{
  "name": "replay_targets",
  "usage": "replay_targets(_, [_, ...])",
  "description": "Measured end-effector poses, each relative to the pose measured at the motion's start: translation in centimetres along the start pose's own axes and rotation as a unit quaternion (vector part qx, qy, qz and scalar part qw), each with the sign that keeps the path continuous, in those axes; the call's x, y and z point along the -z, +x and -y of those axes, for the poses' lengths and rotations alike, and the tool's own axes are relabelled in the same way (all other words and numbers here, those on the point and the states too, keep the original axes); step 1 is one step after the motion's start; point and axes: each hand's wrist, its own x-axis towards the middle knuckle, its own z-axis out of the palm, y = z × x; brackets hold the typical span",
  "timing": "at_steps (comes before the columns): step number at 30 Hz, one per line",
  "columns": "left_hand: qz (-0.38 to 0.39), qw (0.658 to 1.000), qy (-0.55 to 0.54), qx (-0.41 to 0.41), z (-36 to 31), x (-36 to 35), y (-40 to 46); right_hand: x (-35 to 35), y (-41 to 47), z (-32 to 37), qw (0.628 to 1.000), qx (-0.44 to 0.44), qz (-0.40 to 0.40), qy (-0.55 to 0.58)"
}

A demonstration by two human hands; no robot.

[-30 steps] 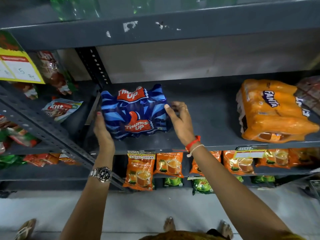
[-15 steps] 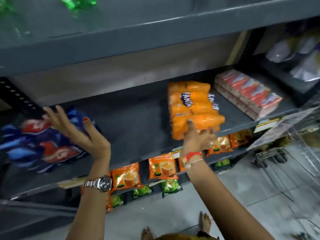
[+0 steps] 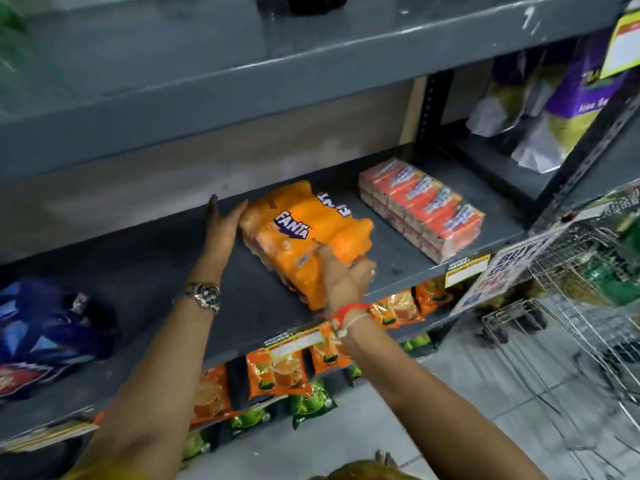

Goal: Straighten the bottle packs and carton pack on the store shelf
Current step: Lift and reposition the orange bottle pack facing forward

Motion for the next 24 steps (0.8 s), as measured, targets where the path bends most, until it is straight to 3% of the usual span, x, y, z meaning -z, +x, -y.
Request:
replay_targets(4, [0.104, 0.989, 0.056, 0.090, 0.0, 0.7, -0.8, 2.6, 5.5, 3.9, 1.000, 0.011, -0.007, -0.001])
replay_targets(6, [0.104, 0.989, 0.036, 0.097, 0.2, 1.3, -1.9, 3.2, 7.3, 5.0, 0.998, 0.044, 0.042, -0.029])
replay_targets(11, [-0.009, 0.999, -0.045, 0.011, 1.9, 1.3, -7.5, 4.7, 8.3, 6.2, 0.971, 0.116, 0.194, -0.080])
replay_targets(16, [-0.083, 0.990, -0.098, -0.056, 4.7, 0.3, -10.5, 5.0, 8.2, 4.9, 0.953, 0.159, 0.241, -0.090])
replay_targets(24, [-0.170, 0.979, -0.081, -0.073, 9.6, -1.9, -13.1, 5.8, 7.6, 1.4, 0.945, 0.169, 0.252, -0.121])
